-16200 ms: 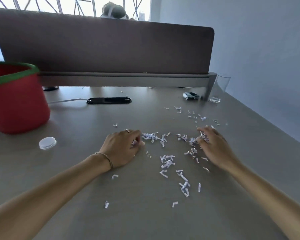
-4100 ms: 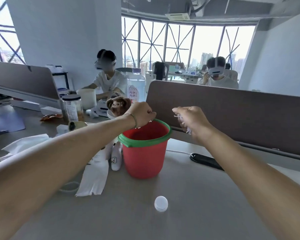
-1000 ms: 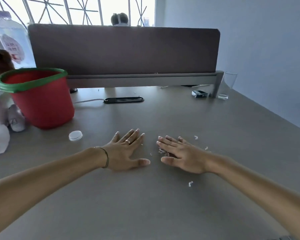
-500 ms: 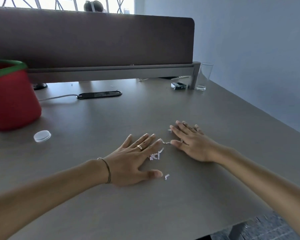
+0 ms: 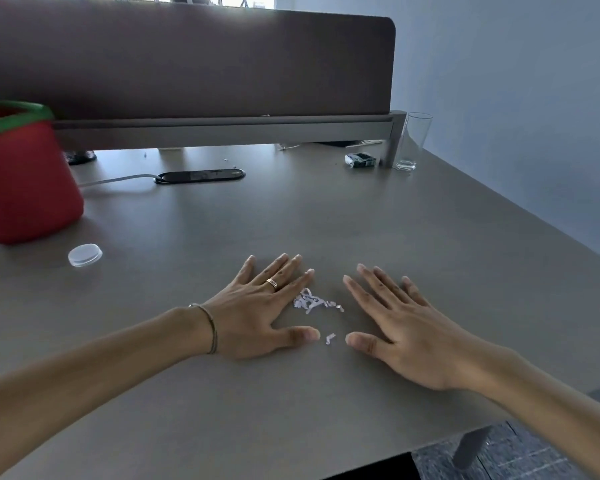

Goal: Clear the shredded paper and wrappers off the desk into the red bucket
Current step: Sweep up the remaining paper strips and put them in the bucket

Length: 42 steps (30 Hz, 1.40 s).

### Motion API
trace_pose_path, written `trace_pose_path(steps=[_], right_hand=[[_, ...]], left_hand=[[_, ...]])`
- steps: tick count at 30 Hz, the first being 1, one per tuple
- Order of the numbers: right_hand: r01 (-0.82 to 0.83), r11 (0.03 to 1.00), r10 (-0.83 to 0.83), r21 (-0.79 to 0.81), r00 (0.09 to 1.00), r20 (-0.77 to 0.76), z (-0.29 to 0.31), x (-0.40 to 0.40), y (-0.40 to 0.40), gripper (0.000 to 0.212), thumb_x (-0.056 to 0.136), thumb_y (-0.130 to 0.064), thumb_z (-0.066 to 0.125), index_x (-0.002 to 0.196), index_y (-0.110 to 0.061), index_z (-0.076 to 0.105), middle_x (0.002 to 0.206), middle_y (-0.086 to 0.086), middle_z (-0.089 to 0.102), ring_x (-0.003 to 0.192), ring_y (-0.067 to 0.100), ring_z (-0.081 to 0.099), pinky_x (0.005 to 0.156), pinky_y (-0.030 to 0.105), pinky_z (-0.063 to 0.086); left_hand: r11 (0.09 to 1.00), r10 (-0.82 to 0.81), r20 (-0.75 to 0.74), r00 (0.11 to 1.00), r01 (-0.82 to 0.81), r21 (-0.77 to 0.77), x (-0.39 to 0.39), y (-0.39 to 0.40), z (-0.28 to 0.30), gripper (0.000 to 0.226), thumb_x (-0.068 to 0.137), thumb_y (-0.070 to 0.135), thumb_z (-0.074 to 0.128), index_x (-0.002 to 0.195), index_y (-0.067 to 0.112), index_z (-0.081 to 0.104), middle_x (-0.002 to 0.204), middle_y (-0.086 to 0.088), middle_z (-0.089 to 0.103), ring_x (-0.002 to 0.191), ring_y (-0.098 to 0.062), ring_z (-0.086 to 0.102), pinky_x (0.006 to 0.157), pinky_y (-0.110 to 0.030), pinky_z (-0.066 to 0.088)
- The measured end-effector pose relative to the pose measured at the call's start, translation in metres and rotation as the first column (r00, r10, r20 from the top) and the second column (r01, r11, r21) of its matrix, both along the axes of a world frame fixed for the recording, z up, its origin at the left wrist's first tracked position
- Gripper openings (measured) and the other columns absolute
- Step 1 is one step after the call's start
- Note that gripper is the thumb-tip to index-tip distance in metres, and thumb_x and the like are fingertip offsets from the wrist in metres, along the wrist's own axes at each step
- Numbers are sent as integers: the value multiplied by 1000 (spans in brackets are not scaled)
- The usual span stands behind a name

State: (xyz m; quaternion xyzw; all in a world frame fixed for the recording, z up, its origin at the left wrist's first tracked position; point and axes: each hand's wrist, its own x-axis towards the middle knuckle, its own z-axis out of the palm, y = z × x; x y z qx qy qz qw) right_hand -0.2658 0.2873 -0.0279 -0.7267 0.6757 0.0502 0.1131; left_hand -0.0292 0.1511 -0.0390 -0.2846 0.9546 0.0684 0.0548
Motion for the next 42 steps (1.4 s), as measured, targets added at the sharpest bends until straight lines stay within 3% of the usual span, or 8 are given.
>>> trace_pose_path(steps=[11,17,25,31,34,36,38,42], right_hand=[[22,999,-21,-44,999,35,-5,47,-35,84,94,-75,12,161,-33,-18,169,-2,-27,155,17,-28,127,51,-12],[286,957,-286,-44,958,11,-3,-9,-23,104,75,-82,-5,163,-28,-13,171,-4,-22,157,15,-23,127,50,-10],[-47,996,53,-72,995,82,-6,33,-12,84,89,-78,6,161,-39,-13,168,-13,-27,152,7,-32,128,46,-12],[-24,998,25,-54,999,19,-6,27,-6,84,88,-78,5,160,-39,-17,167,-11,-29,152,6,-32,128,44,-13],[-25,995,31,-99,998,61,-9,36,-18,85,90,-79,11,163,-40,-8,172,-6,-16,158,13,-19,129,46,-6],[-51,975,69,-216,995,75,-8,34,-30,84,91,-81,20,162,-37,16,170,1,15,159,21,11,128,43,12],[-126,928,134,-349,991,-2,-5,29,-43,76,90,-83,31,142,-29,45,141,1,45,134,23,45,112,40,36],[-369,815,285,-447,927,-245,0,25,-71,65,93,-81,29,102,-22,55,98,1,56,93,24,53,80,39,43]], left_hand=[[1000,-11,-25,1000,11,14,21,13,2,100,77,91,7,156,35,-17,163,14,-25,145,2,-29,124,-43,-11],[1000,9,-54,998,-10,-8,24,18,-3,99,79,90,7,157,34,-16,163,15,-25,145,1,-30,124,-42,-12],[998,57,-11,998,-57,-5,16,20,-1,103,74,92,2,155,33,-21,162,13,-27,146,-4,-31,123,-45,-14],[999,54,8,999,-54,2,26,27,-2,102,74,91,1,156,34,-19,162,13,-27,146,-3,-32,122,-48,-15],[999,22,-28,999,-21,25,20,29,1,92,81,86,9,157,39,-13,164,11,-24,146,-2,-30,123,-49,-14],[999,35,-95,995,-31,41,21,26,2,85,85,83,10,158,42,-5,166,9,-19,149,-3,-25,124,-46,-10],[997,73,-166,983,-67,42,26,21,0,82,86,81,9,158,43,3,168,8,-11,151,-3,-18,125,-43,-5],[992,130,-238,963,-126,31,34,13,-4,80,87,78,11,157,40,17,169,6,1,154,-7,-7,125,-35,-3]])
